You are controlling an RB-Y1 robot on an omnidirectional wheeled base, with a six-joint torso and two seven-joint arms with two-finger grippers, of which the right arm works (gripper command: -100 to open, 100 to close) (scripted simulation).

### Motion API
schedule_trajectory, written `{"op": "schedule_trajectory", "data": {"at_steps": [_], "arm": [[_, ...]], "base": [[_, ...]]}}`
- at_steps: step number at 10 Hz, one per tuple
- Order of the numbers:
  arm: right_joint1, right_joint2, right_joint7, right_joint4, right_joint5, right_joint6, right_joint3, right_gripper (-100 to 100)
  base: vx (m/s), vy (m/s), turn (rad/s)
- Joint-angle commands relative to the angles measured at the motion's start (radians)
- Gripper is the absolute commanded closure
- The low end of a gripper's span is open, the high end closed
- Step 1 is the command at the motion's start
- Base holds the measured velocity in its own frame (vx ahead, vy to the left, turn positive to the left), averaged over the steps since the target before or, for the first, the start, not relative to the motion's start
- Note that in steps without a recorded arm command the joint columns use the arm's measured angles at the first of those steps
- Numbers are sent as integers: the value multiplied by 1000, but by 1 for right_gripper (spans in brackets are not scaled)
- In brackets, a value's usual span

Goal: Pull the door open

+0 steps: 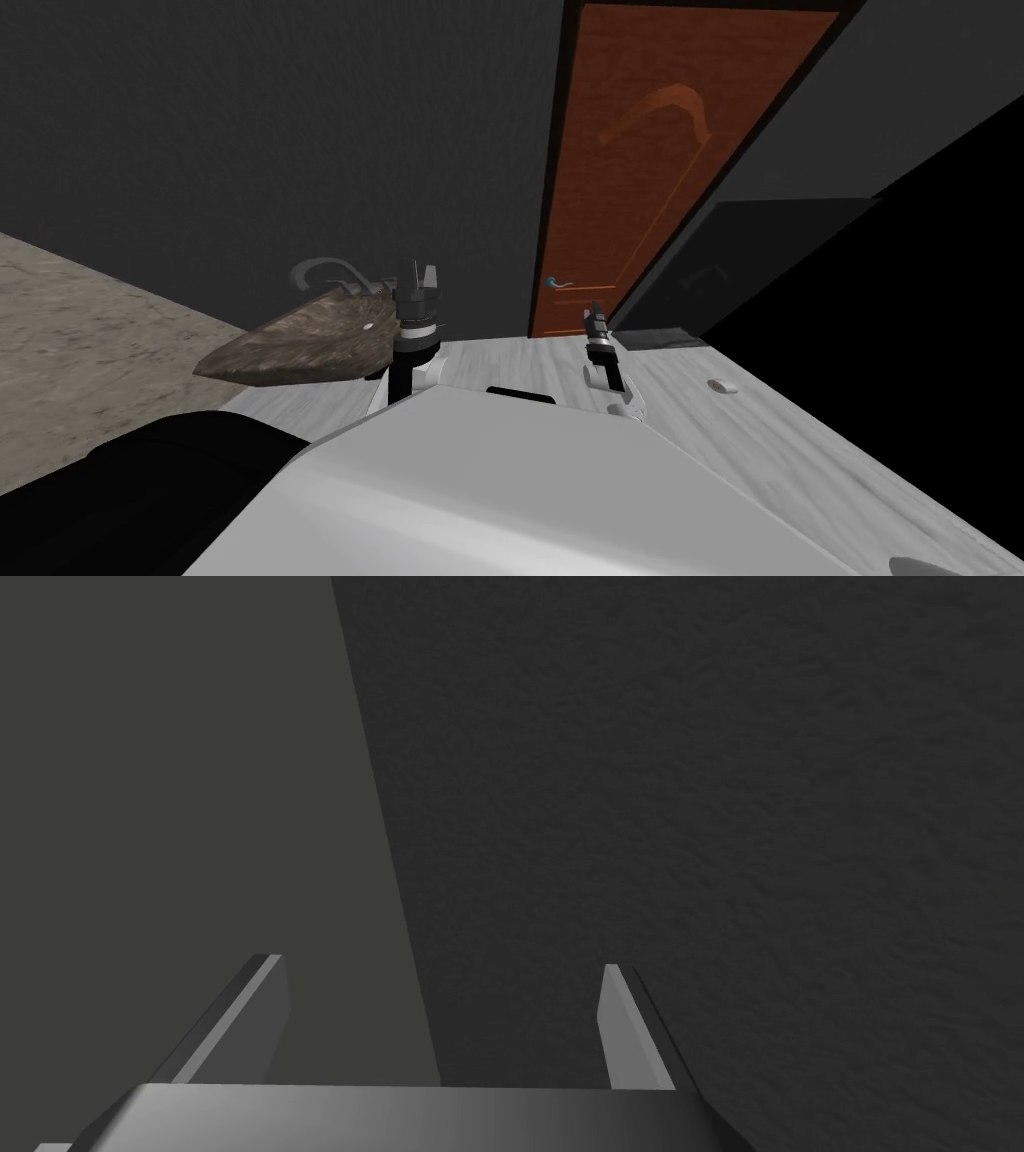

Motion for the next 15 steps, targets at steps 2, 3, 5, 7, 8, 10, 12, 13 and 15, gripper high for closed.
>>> {"op": "schedule_trajectory", "data": {"at_steps": [2,3,5,7,8,10,12,13,15], "arm": [[-30,-5,-6,66,-5,-10,-7,-100],[-30,-5,-6,79,-5,-10,-7,-100],[-68,-14,-16,161,-11,-19,-17,-100],[-87,-18,-21,219,-15,-24,-22,-100],[-105,-23,-26,249,-18,-28,-27,-100],[-123,-27,-31,293,-21,-33,-32,-100],[-141,-31,-35,335,-25,-37,-36,-100],[-141,-31,-35,350,-25,-37,-36,-100],[-174,-39,-44,418,-31,-45,-45,-100]], "base": [[40,-35,104],[39,-36,72],[49,-47,169],[67,-66,134],[37,-39,112],[31,-32,82],[34,-33,104],[26,-40,76],[34,-55,140]]}}
